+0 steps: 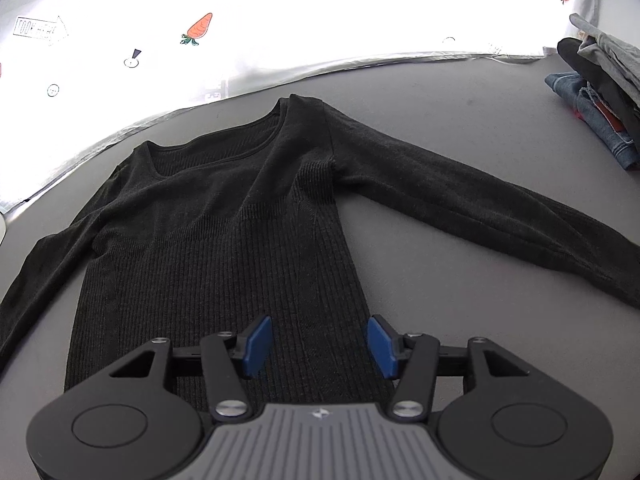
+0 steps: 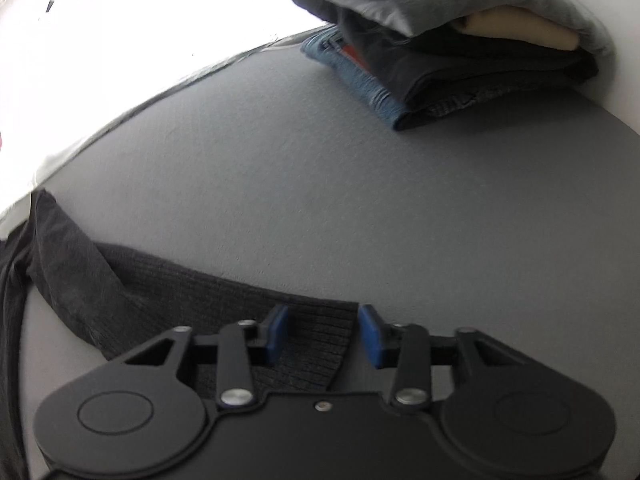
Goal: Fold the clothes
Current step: 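Grasp a sleeve cuff with the right tool and lay it out, then grasp the sweater hem corner with the right tool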
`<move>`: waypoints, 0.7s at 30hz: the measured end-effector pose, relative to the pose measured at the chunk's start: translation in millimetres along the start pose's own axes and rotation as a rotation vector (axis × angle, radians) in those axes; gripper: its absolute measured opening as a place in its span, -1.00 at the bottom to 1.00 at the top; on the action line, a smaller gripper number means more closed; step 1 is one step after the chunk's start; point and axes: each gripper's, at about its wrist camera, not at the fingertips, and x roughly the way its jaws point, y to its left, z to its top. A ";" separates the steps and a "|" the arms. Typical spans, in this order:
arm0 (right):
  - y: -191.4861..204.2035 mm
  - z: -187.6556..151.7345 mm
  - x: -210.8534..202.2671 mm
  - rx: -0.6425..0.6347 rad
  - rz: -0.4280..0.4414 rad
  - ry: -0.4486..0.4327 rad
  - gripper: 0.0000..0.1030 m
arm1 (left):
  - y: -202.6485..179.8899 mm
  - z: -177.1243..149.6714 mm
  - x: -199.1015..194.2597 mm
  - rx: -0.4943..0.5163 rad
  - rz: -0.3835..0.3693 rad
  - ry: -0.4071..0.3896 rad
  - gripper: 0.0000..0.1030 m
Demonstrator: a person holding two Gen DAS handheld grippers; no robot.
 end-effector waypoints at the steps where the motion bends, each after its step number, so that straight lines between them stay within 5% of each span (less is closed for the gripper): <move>1: 6.2 1.0 -3.3 -0.043 -0.009 -0.019 -0.87 | 0.5 0.7 0.3 0.001 0.003 -0.001 0.07; 6: 5.6 18.7 -47.7 -0.047 -0.098 -0.188 -0.92 | 10.1 4.9 2.9 -0.022 0.025 0.001 0.07; 13: 2.2 8.3 -6.1 -0.087 -0.262 0.011 -0.62 | 46.4 -4.0 0.8 -0.091 0.084 0.031 0.12; 14: 4.3 5.6 -11.5 -0.080 -0.256 0.003 -0.34 | 55.0 -7.8 -2.7 -0.105 0.102 0.028 0.22; 16: 11.1 0.1 -27.6 -0.037 -0.182 -0.012 0.03 | 78.8 -19.8 -9.0 -0.154 0.146 0.039 0.29; 21: 67.9 -24.5 -60.3 -0.114 0.130 0.068 0.04 | 144.8 -63.1 -20.1 -0.275 0.281 0.104 0.29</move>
